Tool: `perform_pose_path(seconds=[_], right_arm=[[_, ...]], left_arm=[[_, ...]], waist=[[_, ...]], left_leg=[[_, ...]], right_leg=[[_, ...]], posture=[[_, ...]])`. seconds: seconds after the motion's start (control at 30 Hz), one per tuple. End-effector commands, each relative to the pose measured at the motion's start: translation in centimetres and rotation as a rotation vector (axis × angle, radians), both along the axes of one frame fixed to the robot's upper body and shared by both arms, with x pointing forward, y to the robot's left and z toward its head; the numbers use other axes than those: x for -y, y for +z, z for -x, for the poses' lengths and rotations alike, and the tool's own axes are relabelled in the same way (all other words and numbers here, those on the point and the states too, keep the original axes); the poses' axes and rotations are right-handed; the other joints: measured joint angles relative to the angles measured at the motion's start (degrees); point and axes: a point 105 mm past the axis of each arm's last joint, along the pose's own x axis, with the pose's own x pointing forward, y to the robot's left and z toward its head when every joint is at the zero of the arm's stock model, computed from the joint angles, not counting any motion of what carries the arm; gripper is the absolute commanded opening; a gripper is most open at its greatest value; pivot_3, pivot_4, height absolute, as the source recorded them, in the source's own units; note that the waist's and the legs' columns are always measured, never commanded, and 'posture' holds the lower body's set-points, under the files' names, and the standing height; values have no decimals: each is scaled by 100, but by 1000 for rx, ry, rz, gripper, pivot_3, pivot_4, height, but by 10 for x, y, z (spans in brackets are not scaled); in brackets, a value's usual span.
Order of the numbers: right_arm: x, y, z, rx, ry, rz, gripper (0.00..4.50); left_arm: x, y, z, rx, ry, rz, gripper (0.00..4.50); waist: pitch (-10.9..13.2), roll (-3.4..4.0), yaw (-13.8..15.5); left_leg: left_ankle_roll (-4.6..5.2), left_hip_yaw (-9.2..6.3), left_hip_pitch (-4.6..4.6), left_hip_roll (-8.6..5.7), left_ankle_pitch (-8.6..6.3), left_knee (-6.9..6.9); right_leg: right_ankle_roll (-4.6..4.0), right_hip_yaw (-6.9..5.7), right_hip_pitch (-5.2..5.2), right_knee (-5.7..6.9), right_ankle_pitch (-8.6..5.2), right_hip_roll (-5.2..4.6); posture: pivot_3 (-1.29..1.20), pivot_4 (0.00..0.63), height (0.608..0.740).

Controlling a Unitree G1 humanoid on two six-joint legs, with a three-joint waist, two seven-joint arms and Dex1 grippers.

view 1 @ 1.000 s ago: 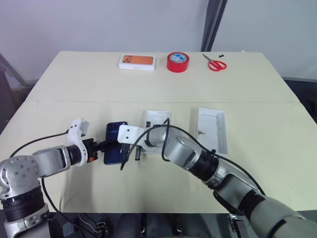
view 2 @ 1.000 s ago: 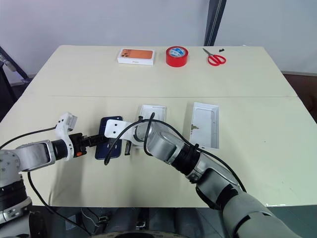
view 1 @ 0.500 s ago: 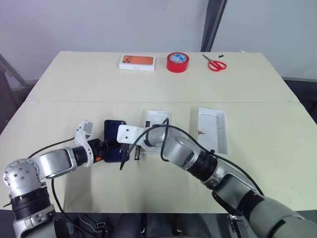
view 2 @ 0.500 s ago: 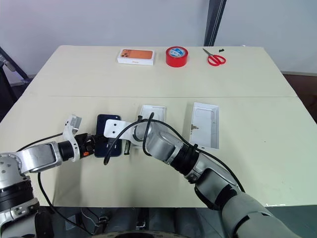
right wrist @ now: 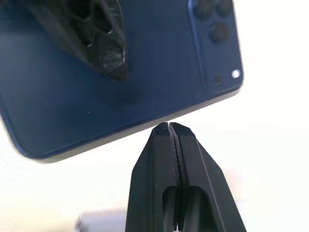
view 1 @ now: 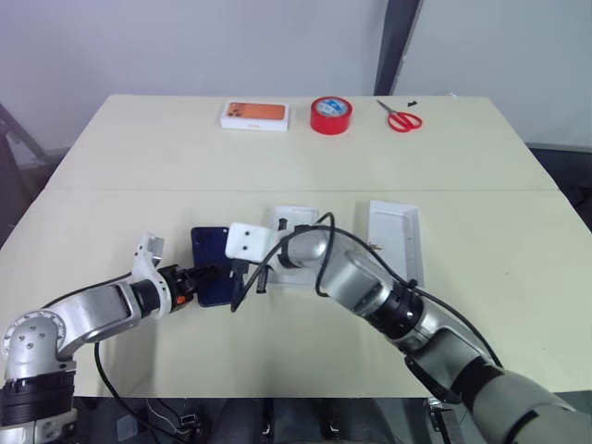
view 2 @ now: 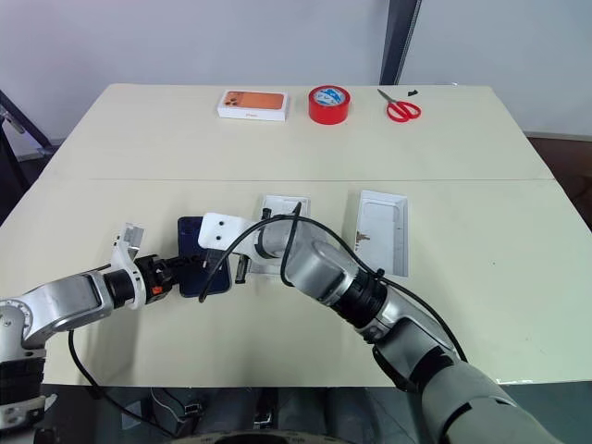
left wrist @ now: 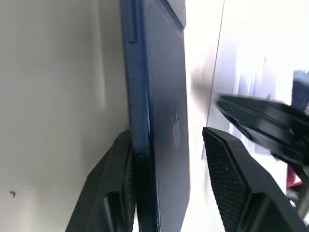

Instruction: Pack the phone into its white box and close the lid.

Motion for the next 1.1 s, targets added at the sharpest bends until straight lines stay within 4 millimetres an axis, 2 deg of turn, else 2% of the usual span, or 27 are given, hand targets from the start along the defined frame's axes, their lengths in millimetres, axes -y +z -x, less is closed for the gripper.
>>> perform_pose_path(seconds=[0.03, 0.1, 0.2, 0.4, 0.47, 0.57, 0.7, 0.87, 0.97, 1.1], right_arm=[[1, 25, 8, 3, 23, -95, 0], [6, 30, 9, -3, 16, -113, 0], [13, 34, 8, -6, -2, -130, 0], [40, 49, 9, -9, -16, -190, 0], [60, 56, 7, -12, -40, -254, 0], [102, 50, 3, -15, -102, -272, 0], [130, 44, -3, -21, -176, -263, 0], [140, 46, -8, -5, -230, -271, 0], [143, 46, -8, -2, -250, -276, 0], [144, 45, -6, -4, -261, -277, 0]], left_arm=[[4, 14, -1, 61, 8, 40, 1875], [4, 14, -1, 63, 16, 47, 1314], [7, 15, -1, 72, 16, 55, 31], [4, 45, -9, 216, 55, 124, 31], [8, 60, -13, 276, 32, 116, 31], [35, 76, -21, 321, -72, 108, 31], [69, 72, -29, 281, -191, 96, 31], [103, 56, -40, 220, -299, 62, 31], [112, 48, -47, 180, -312, 49, 31], [115, 45, -51, 163, -312, 48, 31]], waist=[[0, 0, 1], [0, 0, 3], [0, 0, 2], [5, -3, 19], [7, -7, 45], [10, -15, 127], [11, -13, 96], [12, -14, 13], [13, -14, 32], [13, -15, 51]], left_leg=[[0, 0, -1, 0, 0, 0], [0, 0, -2, 0, 0, 0], [0, 0, -2, 0, 0, 0], [1, 0, -5, 0, 0, -2], [2, 0, -6, 0, 0, -2], [5, -4, -8, -1, -1, -1], [19, 1, -6, -10, -9, 4], [9, 1, -2, 0, -1, 4], [4, 0, -1, 9, 2, 4], [4, 0, -2, 10, 2, 5]], right_leg=[[0, 0, 0, -1, 0, 0], [0, 0, 0, -2, 0, 0], [0, -1, 2, -5, 0, 0], [-1, -1, 2, -12, 0, 0], [-1, -1, 3, -16, 0, 0], [0, -6, 15, -27, 0, -1], [0, -6, 27, -41, 0, -7], [2, -6, 24, -28, 1, 8], [2, -7, 22, -23, 1, 20], [2, -6, 23, -25, 1, 20]], posture=[[0, 150, 725], [0, 150, 725], [0, 150, 725], [0, 150, 725], [0, 150, 725], [0, 150, 725], [0, 150, 725], [0, 150, 725], [0, 150, 725], [0, 150, 725]])
